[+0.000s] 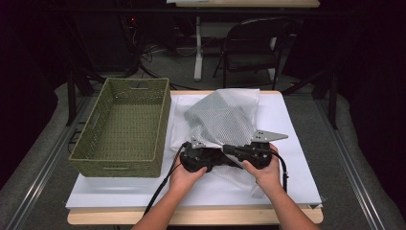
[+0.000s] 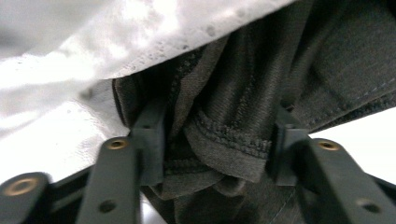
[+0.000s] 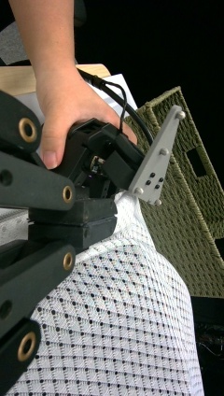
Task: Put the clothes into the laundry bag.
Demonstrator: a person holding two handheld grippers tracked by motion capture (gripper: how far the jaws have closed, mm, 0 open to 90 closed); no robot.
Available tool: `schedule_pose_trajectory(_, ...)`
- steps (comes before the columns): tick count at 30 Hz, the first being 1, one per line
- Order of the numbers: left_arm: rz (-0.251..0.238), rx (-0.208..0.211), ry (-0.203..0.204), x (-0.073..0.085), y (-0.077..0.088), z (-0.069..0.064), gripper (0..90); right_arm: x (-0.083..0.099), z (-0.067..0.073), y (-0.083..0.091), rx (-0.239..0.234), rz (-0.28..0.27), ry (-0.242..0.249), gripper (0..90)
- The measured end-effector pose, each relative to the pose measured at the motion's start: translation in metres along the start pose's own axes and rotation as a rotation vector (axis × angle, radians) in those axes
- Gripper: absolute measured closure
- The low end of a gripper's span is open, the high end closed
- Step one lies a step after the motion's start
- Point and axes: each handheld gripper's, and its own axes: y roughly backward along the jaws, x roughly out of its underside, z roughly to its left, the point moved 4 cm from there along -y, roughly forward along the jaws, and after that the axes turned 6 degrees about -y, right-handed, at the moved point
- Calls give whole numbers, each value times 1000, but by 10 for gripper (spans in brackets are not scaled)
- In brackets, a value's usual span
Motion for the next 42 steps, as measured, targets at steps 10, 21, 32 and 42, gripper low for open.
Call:
schedule_pose_trajectory(10,-12,19,20,-3,2,0,787,1,2,-1,-5,8,5,900)
schedule_pose_trajectory(21,-95,89,84,-34,2,-1,807,1,10,-2,-30,6,18,900)
schedule_pose_trajectory(32,-152,103,132,-61,-1,2,808,-2,9,4,-39,-11,12,900)
schedule_pose_trajectory(42,-159,69,146,-72,-20,6,802,-3,3,6,-16,-16,4,900)
